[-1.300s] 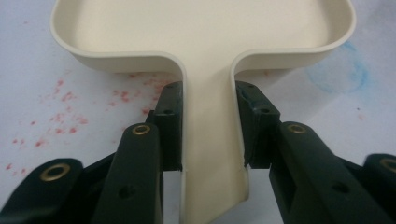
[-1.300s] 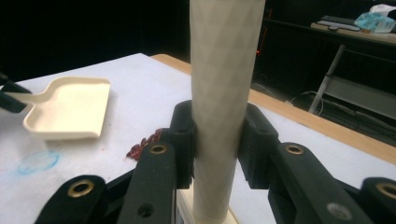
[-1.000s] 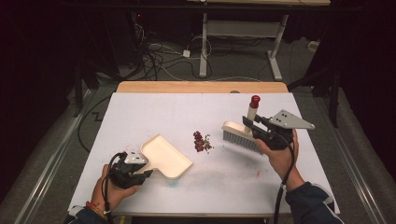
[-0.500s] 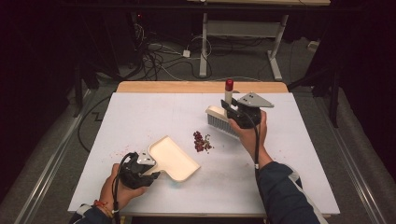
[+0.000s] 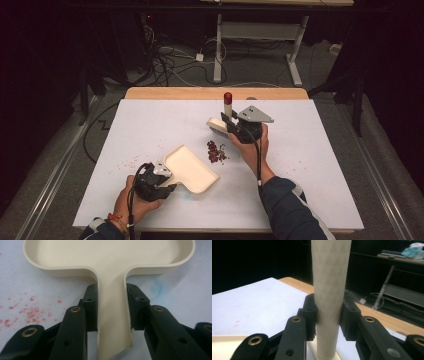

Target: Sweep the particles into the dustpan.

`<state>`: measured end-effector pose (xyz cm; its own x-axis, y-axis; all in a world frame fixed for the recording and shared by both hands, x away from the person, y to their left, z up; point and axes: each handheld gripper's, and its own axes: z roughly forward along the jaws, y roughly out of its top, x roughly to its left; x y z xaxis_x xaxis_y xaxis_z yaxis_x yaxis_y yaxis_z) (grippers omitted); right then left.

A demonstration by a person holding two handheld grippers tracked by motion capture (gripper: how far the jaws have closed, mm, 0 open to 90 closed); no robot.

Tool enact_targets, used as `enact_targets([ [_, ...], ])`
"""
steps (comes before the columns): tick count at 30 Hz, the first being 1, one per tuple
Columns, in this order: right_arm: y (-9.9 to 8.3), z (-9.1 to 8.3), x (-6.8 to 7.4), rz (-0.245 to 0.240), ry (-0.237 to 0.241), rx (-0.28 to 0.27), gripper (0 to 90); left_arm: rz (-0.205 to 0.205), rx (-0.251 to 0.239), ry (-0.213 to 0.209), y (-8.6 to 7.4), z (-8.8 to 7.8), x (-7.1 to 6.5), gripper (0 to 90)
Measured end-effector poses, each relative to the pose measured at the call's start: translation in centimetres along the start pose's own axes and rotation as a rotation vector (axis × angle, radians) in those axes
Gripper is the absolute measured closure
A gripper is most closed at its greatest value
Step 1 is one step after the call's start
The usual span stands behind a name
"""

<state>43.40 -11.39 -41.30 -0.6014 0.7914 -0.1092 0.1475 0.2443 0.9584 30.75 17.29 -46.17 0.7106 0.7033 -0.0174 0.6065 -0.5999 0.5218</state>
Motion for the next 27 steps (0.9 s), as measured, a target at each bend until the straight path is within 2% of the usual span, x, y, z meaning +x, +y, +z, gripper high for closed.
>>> enact_targets([
  [4,-0.4,-0.7,1.5,-0.043,0.028,0.013,69.9,-0.002,-0.001,0.000,0.3,0.2,-0.2,64.1],
  [5,-0.4,-0.7,1.5,-0.043,0.028,0.013,69.9,-0.007,-0.001,-0.002,0.4,0.3,-0.3,64.1],
  [7,-0.6,-1.2,2.4,-0.076,0.038,0.021,69.5,-0.006,0.002,-0.002,0.7,0.4,-0.4,64.1],
  [11,-0.7,-1.9,3.0,-0.074,0.059,0.016,69.5,-0.005,0.004,0.002,1.2,0.8,-0.7,64.1],
  [15,-1.0,-2.5,3.7,-0.057,0.061,0.010,69.4,-0.012,0.006,-0.003,1.8,1.1,-1.2,64.1],
  [19,-1.1,-3.0,4.3,-0.065,0.078,0.010,69.3,-0.021,0.009,0.001,2.4,1.4,-1.6,64.0],
  [24,-1.1,-3.8,5.1,-0.056,0.097,0.008,69.5,-0.048,0.009,0.000,2.9,1.9,-1.9,64.1],
  [27,-1.2,-4.4,5.7,-0.027,0.104,0.010,69.3,-0.066,0.017,-0.001,3.1,2.2,-2.0,64.0],
])
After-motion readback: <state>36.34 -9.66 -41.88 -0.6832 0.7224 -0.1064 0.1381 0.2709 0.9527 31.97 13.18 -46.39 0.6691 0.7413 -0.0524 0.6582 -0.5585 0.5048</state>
